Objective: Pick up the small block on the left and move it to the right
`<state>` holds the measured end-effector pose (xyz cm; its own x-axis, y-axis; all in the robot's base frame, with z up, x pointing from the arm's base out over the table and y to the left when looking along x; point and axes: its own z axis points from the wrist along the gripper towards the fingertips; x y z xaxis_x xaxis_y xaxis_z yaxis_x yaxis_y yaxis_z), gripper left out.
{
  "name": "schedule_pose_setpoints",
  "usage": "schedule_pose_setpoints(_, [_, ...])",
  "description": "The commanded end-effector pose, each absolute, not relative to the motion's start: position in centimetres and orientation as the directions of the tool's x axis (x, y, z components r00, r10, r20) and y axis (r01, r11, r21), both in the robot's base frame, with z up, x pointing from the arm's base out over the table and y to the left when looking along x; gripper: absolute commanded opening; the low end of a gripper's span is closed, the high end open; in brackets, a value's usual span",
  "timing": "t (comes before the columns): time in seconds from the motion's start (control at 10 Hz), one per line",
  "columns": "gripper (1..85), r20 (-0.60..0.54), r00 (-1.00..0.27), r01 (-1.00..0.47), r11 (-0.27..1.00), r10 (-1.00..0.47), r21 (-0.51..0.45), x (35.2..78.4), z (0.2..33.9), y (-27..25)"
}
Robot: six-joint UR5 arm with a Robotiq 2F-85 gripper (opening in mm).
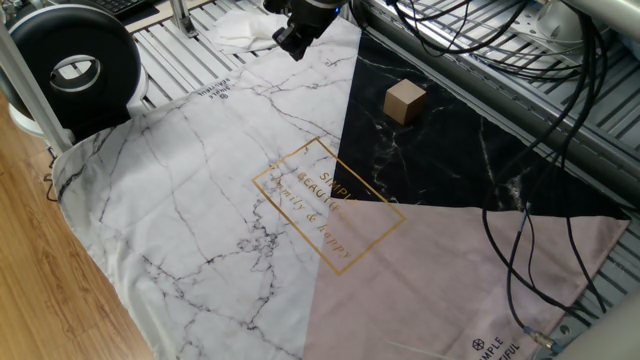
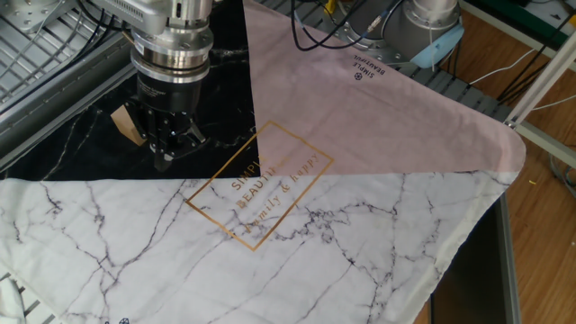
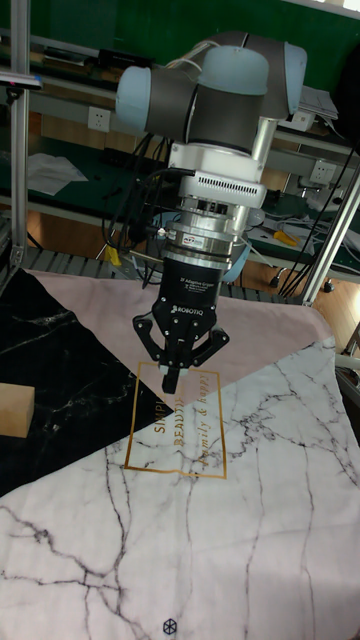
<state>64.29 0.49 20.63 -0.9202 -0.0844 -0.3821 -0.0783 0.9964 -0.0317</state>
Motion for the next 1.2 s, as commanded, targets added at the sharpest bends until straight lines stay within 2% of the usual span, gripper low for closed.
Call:
schedule_pose_setpoints(0.0, [1.0,-0.383,-0.921,-0.072,0.997,-0.073,-0.016,64.2,20.7,0.8])
schedule_pose_setpoints(0.3, [1.0,-0.342,-0.934,-0.096,0.995,-0.098,-0.024,63.1,20.0,0.9])
schedule_pose_setpoints(0.6, [1.0,-0.21,-0.967,-0.143,0.989,-0.145,-0.024,59.4,18.5,1.1])
schedule_pose_setpoints(0.8, [1.0,-0.171,-0.974,-0.145,0.989,-0.147,-0.02,58.3,18.2,1.1])
schedule_pose_setpoints(0.9, [1.0,-0.047,-0.986,-0.163,0.987,-0.162,0.016,55.0,17.8,1.6])
schedule_pose_setpoints(1.1, [1.0,-0.056,-0.974,-0.212,0.971,-0.219,-0.106,55.8,18.0,-1.4])
